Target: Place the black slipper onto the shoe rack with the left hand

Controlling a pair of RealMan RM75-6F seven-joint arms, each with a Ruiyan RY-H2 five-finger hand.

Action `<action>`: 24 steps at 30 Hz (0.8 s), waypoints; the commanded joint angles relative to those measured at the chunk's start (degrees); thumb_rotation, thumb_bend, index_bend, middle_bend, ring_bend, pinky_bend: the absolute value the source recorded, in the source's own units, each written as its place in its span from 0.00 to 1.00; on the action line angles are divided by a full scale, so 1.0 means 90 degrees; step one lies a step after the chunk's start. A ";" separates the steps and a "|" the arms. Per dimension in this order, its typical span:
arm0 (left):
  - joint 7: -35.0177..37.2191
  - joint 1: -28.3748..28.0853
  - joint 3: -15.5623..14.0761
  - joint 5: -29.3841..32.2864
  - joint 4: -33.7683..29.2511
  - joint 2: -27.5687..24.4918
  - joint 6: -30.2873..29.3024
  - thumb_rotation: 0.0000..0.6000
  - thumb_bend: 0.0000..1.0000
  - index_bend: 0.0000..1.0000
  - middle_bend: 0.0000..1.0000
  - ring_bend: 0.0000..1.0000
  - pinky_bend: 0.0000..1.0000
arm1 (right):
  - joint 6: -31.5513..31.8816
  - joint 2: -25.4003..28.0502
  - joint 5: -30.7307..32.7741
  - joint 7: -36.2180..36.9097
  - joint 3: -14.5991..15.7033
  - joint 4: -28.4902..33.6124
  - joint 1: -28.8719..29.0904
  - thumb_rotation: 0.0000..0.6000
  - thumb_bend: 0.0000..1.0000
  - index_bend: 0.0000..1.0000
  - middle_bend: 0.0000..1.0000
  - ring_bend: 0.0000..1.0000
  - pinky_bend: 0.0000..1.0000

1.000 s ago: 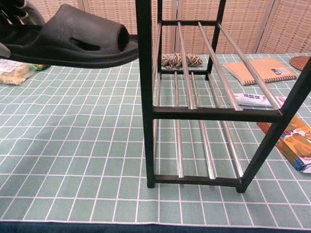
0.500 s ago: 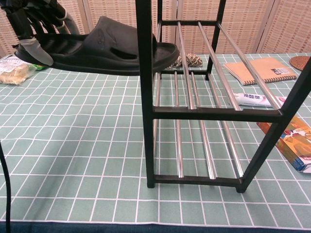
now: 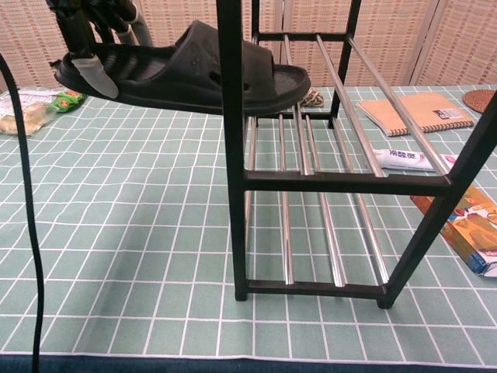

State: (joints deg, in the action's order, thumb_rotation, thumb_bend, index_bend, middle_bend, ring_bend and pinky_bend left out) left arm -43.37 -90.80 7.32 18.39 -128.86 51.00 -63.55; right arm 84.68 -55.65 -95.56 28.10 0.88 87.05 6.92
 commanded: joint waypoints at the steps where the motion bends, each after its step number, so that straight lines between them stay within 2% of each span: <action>1: -0.0061 -0.0004 0.0135 0.0079 0.0030 0.0162 -0.0140 1.00 0.26 0.36 0.38 0.20 0.18 | 0.0036 0.0015 -0.0025 0.0033 0.0015 -0.0003 -0.0007 1.00 0.34 0.00 0.00 0.00 0.00; 24: -0.0751 -0.0110 0.0914 0.0611 0.0369 0.1213 -0.1052 1.00 0.26 0.36 0.38 0.20 0.18 | 0.0259 0.0103 -0.0262 0.0336 0.0148 -0.0065 -0.0029 1.00 0.34 0.00 0.00 0.00 0.00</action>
State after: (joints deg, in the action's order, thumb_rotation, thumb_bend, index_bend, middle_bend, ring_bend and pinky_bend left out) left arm -49.68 -91.56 15.12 23.55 -125.96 61.44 -72.67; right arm 86.96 -54.74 -97.87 31.09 2.16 86.47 6.66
